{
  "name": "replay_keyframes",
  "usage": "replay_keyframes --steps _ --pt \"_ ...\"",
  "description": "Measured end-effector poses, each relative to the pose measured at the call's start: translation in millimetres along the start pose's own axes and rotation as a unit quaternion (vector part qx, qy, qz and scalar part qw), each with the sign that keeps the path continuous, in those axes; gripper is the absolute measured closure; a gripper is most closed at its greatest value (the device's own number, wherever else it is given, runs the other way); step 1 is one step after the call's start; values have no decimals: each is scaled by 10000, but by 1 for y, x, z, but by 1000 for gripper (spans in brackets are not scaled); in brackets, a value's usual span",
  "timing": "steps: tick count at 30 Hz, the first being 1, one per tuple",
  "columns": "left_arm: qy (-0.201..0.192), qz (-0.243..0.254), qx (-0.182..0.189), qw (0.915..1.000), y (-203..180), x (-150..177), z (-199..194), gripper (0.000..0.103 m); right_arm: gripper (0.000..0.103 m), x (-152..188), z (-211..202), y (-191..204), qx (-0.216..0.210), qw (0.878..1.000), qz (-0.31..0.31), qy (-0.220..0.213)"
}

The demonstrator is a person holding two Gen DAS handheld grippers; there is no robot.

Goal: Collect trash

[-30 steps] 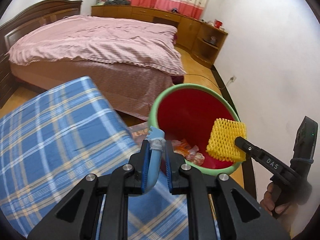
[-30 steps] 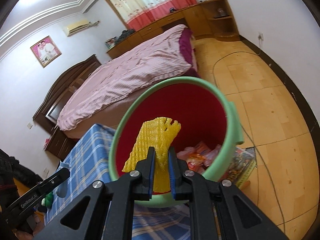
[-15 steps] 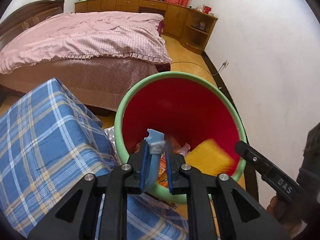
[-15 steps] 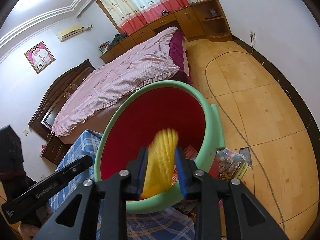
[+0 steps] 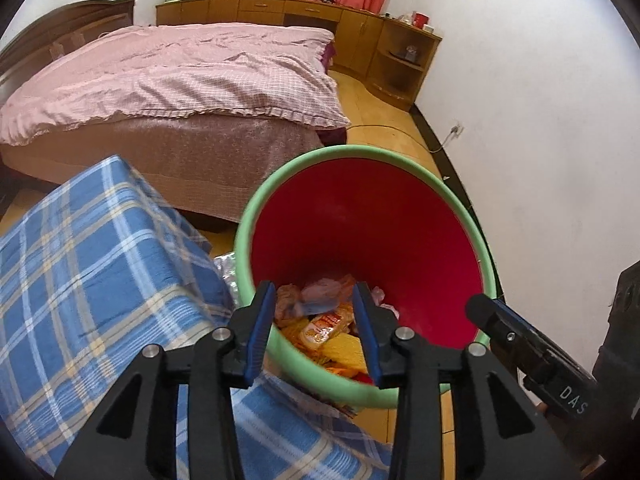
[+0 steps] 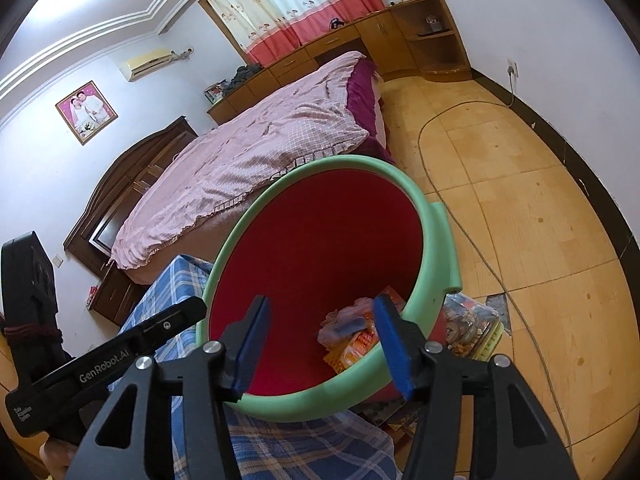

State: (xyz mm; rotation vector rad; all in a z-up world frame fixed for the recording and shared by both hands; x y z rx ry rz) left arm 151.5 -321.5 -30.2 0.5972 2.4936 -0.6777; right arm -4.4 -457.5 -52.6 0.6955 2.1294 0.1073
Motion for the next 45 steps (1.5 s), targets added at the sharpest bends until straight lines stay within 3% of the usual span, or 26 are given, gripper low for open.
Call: replay_keyframes --steps 5,10,24,34,45 --pt "-60 -230 -184 9995 16 8 -17 58 36 1 -10 15 -139 9998 -148 30" --pt "-255 -382 -474 9978 34 16 -43 57 16 1 -26 35 -279 9991 -314 -30" --pt "-833 -989 -1070 9858 90 43 -127 57 7 16 -65 102 -617 9924 -1060 -116" --pt "-1218 -1329 -1619 9702 115 71 -181 57 1 38 -91 148 -775 9841 -1586 -178" --pt "-1644 -1606 -1930 9539 129 104 -220 57 1 55 -124 179 -790 9709 -2208 -478"
Point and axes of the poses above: each gripper's, at about its wrist camera, not at the fingertips, and z roughly the way its jaws point, y to its left, x to its underside, the point moved 3 cm from there along z, roughly the way its jaws point, and after that the axes turned 14 degrees about -z, right-handed, at the moved point
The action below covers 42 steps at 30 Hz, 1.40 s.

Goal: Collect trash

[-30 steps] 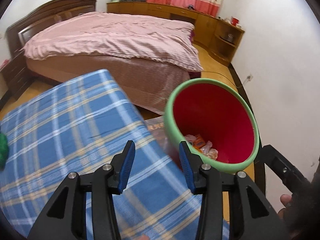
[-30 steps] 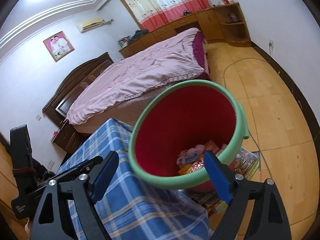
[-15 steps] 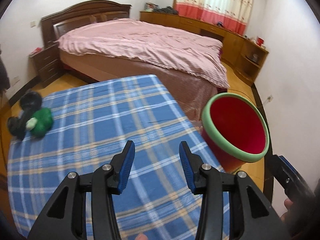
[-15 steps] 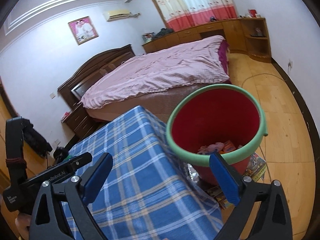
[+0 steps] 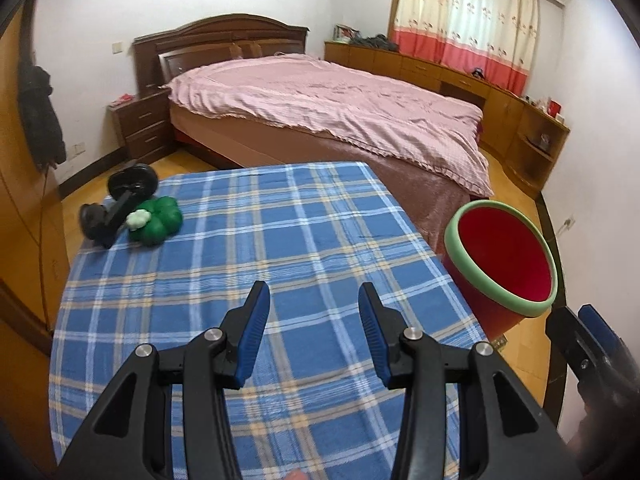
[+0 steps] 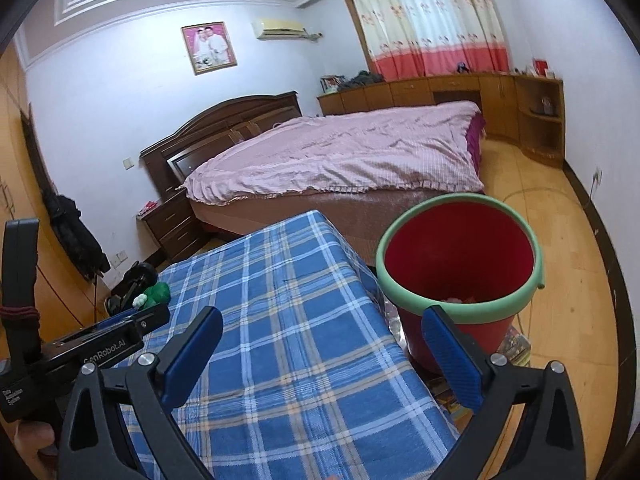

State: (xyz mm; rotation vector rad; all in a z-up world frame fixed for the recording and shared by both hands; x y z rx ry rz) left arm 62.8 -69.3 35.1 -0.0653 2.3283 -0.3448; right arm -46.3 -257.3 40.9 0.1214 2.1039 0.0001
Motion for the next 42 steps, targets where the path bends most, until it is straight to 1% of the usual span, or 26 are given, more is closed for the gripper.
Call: replay_keyframes --steps 5,8,14,42 --pt "-155 -167 -150 9996 14 2 -9 57 1 2 -3 13 1 9997 -216 -88" --pt "-258 -218 -266 9991 21 4 -13 57 1 4 -5 18 0 9995 -274 -160" --pt "-350 -302 -379 9982 31 6 -14 57 1 8 -4 23 -42 9992 -340 -185" --pt "-356 -351 -413 9979 38 5 -10 57 1 12 3 23 -107 9994 -307 -99"
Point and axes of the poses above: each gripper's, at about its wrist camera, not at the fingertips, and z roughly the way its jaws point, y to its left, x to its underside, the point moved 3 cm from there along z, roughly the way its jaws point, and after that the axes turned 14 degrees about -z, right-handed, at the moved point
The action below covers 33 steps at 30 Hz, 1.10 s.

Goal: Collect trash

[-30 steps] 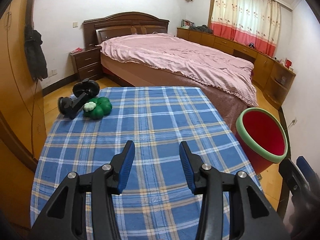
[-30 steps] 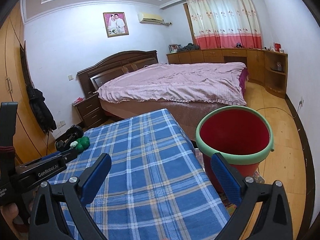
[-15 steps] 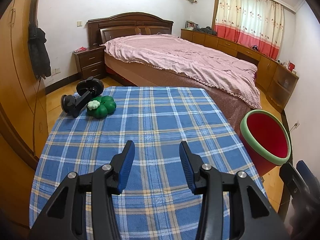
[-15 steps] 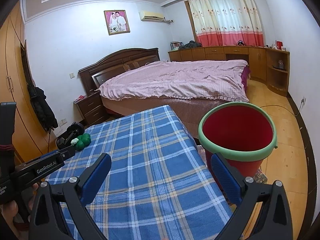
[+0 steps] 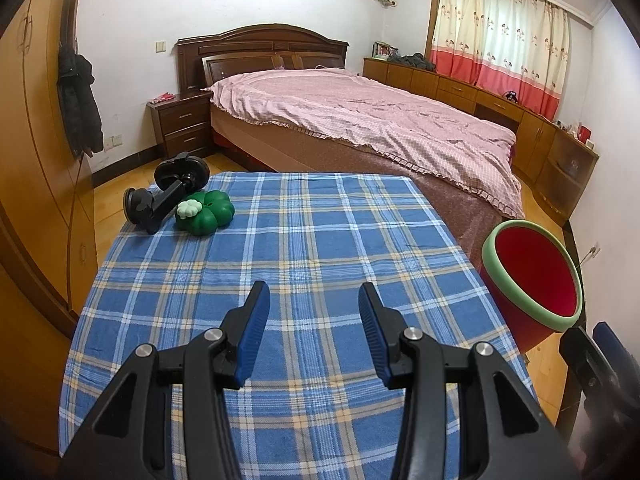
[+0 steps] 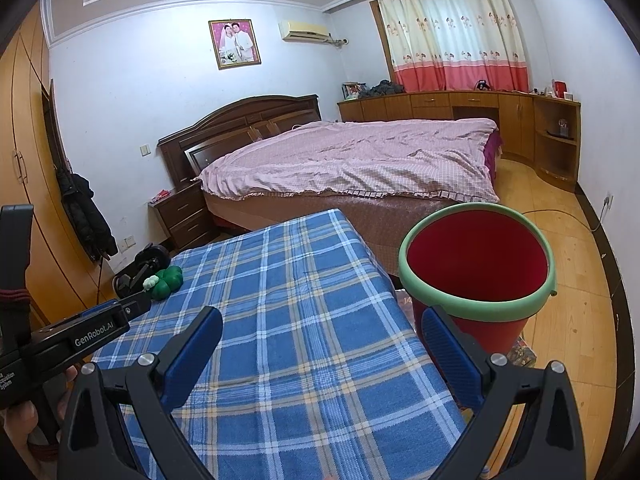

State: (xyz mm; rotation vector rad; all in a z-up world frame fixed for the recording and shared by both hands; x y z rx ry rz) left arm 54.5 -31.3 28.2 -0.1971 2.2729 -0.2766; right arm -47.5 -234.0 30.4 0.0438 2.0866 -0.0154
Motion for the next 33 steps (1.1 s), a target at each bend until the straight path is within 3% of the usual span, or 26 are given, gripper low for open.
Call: replay_keyframes --steps 33 --pt "14 -26 -30 10000 3 0 1 57 1 2 1 1 -21 10000 9 14"
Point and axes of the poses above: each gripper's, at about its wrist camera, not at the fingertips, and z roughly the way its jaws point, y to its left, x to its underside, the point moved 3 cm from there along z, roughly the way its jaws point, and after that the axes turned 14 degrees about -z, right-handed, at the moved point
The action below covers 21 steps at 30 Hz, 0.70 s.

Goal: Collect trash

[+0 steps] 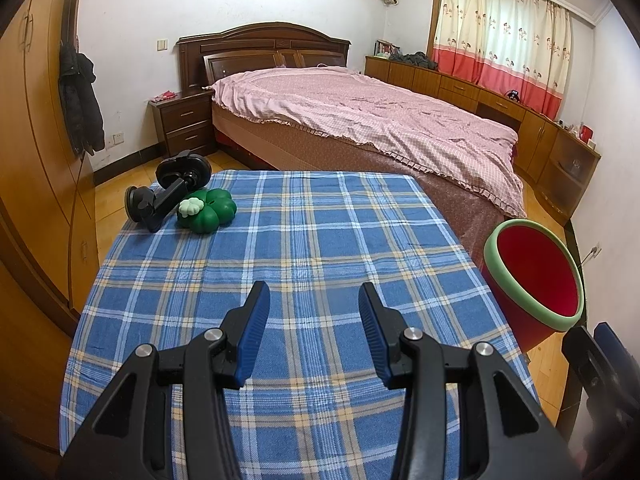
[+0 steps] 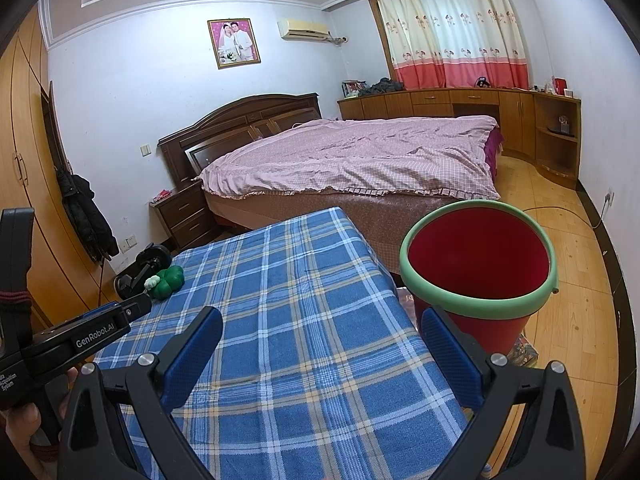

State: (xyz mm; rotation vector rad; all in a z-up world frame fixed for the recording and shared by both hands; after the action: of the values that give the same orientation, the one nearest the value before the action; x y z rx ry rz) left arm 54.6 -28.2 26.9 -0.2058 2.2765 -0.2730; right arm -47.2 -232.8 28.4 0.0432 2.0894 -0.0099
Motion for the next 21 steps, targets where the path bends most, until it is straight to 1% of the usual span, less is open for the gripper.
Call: replay_keyframes --steps 21 --pt "-39 -9 10 10000 0 -4 -3 57 1 -2 -1 3 40 10000 -27 -49"
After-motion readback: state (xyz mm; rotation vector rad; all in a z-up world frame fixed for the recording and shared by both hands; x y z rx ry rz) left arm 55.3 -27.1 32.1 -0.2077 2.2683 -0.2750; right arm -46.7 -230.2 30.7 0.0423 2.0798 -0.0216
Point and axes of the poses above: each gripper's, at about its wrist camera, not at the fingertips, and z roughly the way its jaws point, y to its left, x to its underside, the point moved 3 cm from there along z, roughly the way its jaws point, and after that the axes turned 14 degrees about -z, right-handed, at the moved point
